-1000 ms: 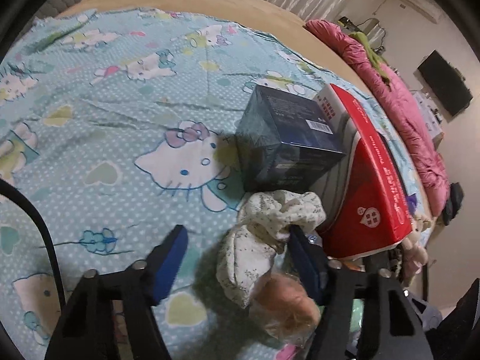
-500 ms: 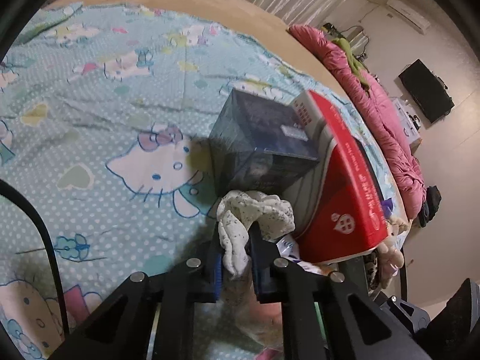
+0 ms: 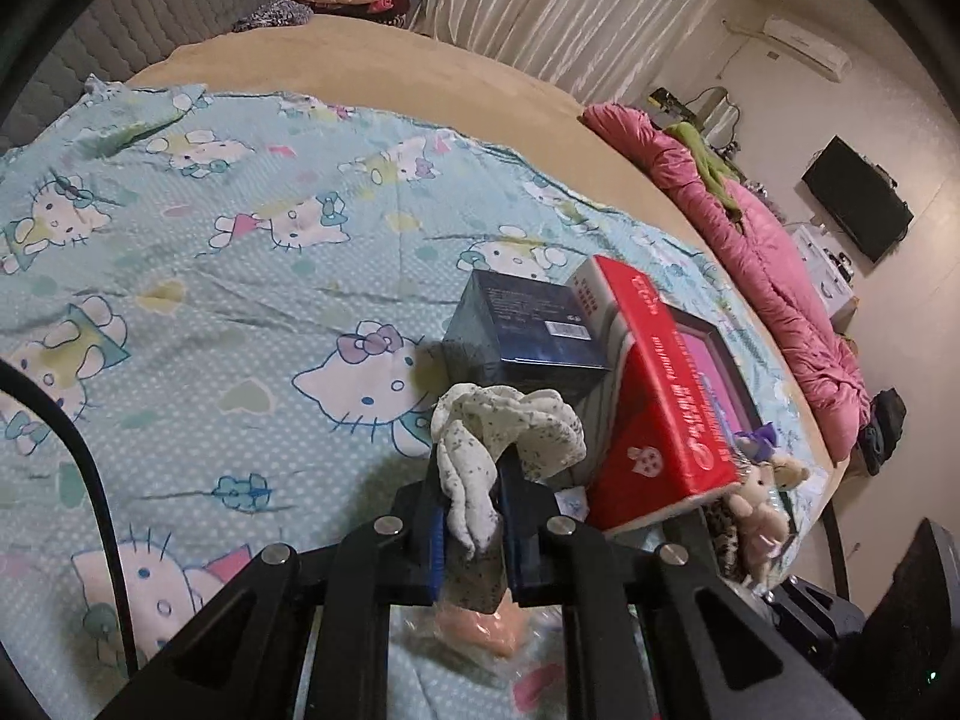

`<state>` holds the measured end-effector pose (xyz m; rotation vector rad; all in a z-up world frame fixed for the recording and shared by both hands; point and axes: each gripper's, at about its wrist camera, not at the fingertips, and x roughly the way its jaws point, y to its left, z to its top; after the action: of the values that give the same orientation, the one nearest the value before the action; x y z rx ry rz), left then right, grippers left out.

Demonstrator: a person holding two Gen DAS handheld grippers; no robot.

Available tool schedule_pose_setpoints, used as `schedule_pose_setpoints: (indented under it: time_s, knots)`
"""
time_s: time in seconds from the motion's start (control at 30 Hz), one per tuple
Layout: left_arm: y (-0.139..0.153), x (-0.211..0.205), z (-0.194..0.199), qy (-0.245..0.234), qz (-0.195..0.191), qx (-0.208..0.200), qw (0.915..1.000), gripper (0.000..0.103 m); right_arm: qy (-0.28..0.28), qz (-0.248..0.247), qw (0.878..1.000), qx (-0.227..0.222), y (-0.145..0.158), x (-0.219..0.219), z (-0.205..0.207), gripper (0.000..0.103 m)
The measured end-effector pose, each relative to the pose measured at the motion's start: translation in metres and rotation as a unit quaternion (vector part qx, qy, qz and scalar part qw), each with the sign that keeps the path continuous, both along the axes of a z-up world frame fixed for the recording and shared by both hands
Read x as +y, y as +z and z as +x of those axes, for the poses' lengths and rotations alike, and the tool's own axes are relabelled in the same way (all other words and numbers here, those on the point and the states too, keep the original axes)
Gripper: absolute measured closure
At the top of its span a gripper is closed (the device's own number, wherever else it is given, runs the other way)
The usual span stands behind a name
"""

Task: Organize soft objects
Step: 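Lift the cloth and bagged green ball and carry both over the pink tray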

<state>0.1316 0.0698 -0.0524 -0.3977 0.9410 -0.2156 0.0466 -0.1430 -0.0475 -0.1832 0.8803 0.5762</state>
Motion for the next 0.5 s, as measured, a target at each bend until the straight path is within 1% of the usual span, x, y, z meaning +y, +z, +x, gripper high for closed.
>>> schedule_pose_setpoints:
  time_s: [0.13, 0.27, 0.37, 0.5]
  knots:
    - [0.015, -0.007, -0.014, -0.003, 0.019, -0.012, 0.9997, 0.088, -0.008, 0.013, 1.000, -0.007, 0.008, -0.005, -0.002, 0.062]
    - [0.027, -0.018, -0.021, -0.014, 0.016, -0.014, 0.9997, 0.088, -0.016, 0.026, 0.999, -0.016, 0.019, -0.011, -0.004, 0.062]
    - [0.039, -0.030, -0.027, -0.020, 0.025, -0.025, 0.9992, 0.088, -0.025, 0.032, 0.999, -0.023, 0.026, -0.017, -0.005, 0.062]
    - [0.054, -0.041, -0.035, -0.027, 0.028, -0.036, 0.9986, 0.088, -0.039, 0.042, 0.998, -0.034, 0.037, -0.027, -0.005, 0.062]
